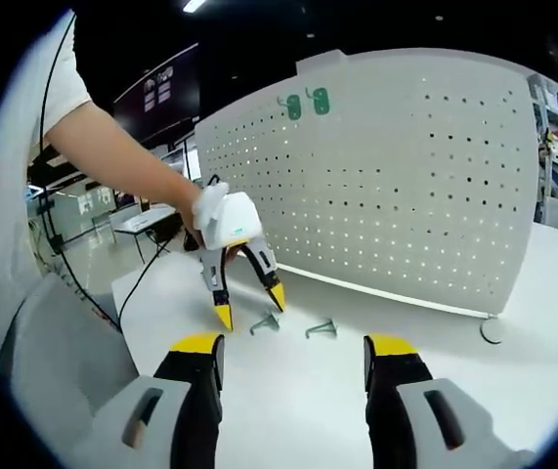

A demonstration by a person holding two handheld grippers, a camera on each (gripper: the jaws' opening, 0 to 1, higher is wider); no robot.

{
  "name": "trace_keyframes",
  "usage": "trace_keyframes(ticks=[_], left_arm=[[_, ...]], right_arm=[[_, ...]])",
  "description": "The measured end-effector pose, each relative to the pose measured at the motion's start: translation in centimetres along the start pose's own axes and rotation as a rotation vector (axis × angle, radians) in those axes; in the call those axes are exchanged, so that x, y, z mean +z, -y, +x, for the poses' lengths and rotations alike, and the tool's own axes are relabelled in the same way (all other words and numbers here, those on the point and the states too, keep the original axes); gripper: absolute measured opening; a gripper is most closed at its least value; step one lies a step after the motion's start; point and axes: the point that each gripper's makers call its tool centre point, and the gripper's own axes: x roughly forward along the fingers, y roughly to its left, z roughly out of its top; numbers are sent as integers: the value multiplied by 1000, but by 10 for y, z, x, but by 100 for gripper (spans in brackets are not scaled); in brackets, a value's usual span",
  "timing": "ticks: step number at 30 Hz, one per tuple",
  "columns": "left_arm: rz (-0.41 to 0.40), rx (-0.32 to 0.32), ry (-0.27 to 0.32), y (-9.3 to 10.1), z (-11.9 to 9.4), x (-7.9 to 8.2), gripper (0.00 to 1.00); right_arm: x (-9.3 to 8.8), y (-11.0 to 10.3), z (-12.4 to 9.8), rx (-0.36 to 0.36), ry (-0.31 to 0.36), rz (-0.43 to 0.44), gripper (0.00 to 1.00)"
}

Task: Insert the hook assembly into the mounting plate slot until the hook locks in place.

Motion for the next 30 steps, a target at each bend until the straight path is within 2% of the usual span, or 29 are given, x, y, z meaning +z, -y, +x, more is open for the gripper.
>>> trace_keyframes(ticks=[3, 8, 12, 15, 30], left_arm=[[-28, 14, -7, -6, -1, -1, 38], [-41, 25, -2, -9, -1, -1, 34], [-84, 46, 16, -14, -2, -1, 27], [-76, 52, 12, -15, -1, -1, 21], [-101, 103, 35, -20, 0, 2, 6]], right_arm=[[0, 0, 0, -1, -1, 3, 56], [0, 0, 0, -1, -2, 2, 55], [0, 1, -1, -3, -2, 6, 55], [-1, 2, -1, -5, -4, 8, 54], [-1, 3, -1, -10, 0, 19, 54]])
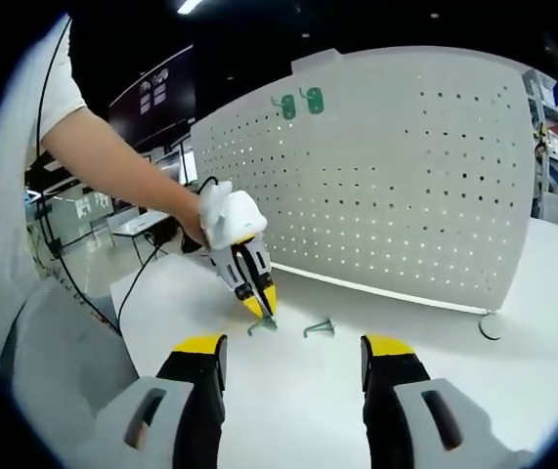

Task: Insert the hook assembly into the mounting plate slot until the hook locks in place.

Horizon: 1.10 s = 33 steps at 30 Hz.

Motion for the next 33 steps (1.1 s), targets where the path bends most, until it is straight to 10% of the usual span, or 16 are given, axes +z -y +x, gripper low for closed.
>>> trace_keyframes(ticks=[33], left_arm=[[-61, 33, 41, 1, -6, 2, 3]], right_arm=[[-1, -3, 0, 9, -8, -30, 54]])
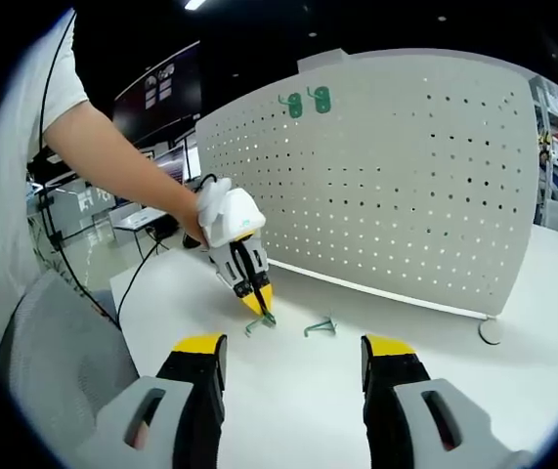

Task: Insert the hook assembly into the mounting plate slot until the hook locks in place.

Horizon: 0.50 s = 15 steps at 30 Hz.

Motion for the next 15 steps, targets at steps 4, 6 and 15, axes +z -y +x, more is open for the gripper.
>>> trace_keyframes(ticks=[4, 6, 15], left_arm=[[-5, 12, 1, -5, -5, 1, 3], [-15, 17, 12, -6, -7, 3, 3], [-61, 33, 54, -10, -12, 12, 3]], right_arm=[[0, 0, 0, 1, 1, -4, 54], [1, 0, 0, 0, 2, -7, 54], [1, 5, -1, -15, 13, 10, 54]])
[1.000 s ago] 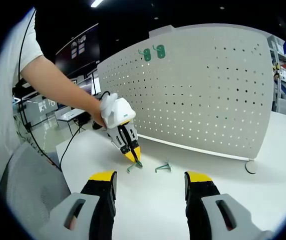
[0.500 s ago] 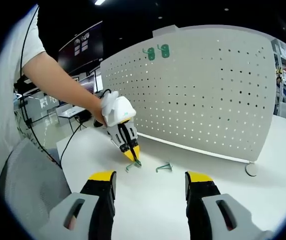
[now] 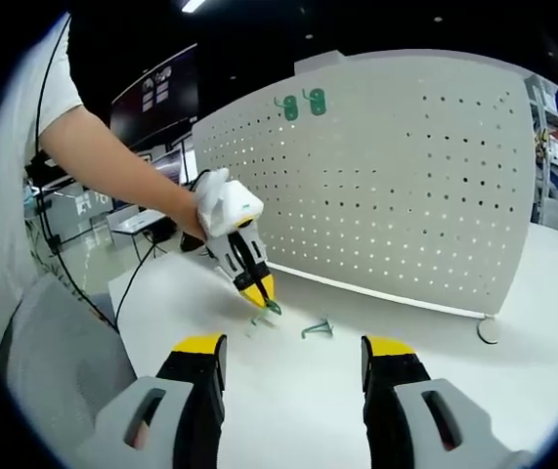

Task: Insert the hook assembly into the mounting plate slot until the hook locks in place.

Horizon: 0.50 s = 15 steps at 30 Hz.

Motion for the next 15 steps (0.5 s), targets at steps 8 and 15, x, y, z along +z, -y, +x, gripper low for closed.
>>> trace_keyframes(ticks=[8, 15], left_arm=[[-9, 35, 45, -4, -9, 10, 3], [-57, 90, 110, -7, -17, 18, 3]], right_arm=[[1, 1, 0, -2, 7, 3, 54], [4, 1, -1, -5, 20, 2, 54]])
